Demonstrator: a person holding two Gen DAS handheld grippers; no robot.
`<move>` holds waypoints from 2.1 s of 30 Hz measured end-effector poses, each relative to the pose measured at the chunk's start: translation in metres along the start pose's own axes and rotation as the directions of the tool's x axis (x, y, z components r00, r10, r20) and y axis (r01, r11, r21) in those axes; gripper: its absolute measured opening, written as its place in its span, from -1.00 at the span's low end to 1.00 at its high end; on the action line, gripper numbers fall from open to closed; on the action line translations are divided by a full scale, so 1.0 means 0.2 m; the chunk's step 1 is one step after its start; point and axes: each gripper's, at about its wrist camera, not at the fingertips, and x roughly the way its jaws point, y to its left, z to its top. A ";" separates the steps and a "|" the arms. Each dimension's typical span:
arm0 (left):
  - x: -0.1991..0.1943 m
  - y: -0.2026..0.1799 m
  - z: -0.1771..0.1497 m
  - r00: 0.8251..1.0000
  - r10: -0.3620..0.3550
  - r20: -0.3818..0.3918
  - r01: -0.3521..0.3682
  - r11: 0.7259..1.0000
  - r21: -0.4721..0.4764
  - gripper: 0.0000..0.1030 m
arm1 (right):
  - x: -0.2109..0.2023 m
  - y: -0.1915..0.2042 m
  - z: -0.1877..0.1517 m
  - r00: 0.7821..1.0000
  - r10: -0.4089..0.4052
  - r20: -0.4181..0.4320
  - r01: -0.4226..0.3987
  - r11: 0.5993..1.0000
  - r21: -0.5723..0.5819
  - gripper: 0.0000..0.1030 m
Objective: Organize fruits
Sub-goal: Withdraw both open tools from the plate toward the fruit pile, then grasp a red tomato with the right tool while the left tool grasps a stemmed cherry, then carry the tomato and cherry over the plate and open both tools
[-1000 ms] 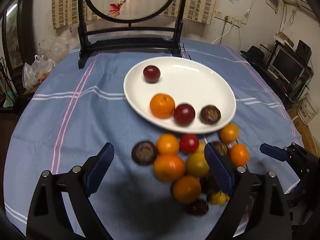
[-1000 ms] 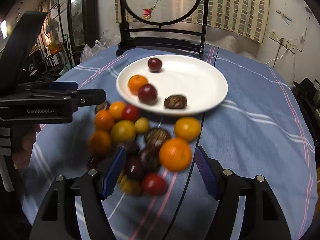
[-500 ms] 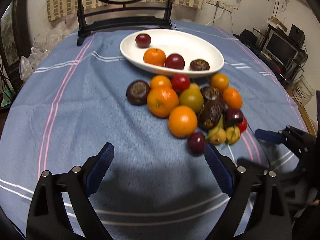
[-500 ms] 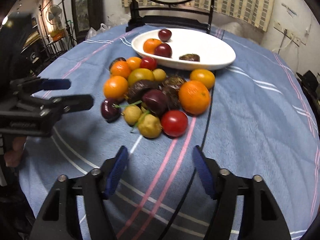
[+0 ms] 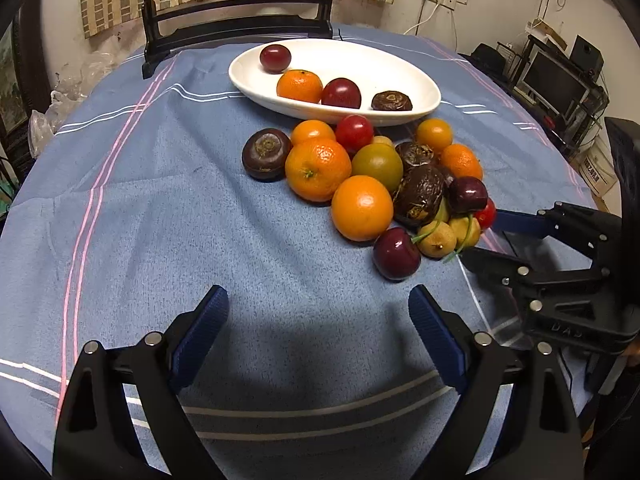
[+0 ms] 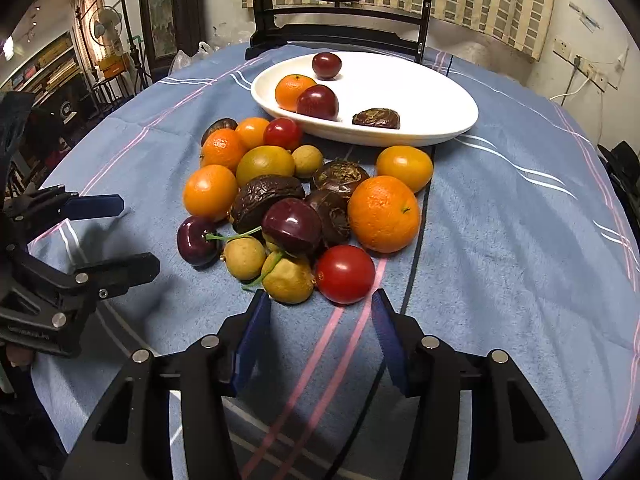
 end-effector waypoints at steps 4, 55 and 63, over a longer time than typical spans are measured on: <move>0.03 -0.02 0.00 1.000 -0.013 -0.015 0.013 1.000 0.010 0.73 | 0.00 -0.05 -0.02 1.000 0.006 -0.002 -0.006 1.000 0.026 0.03; -0.13 -0.13 0.15 0.992 -0.122 0.024 0.119 0.985 0.122 -0.46 | -0.20 -0.14 -0.02 0.987 0.087 0.134 -0.096 0.993 0.067 -0.45; -0.13 -0.01 0.48 0.985 -0.101 0.137 0.099 0.995 0.020 -0.46 | -0.25 -0.18 0.25 0.963 0.072 0.261 -0.100 0.990 0.095 -0.44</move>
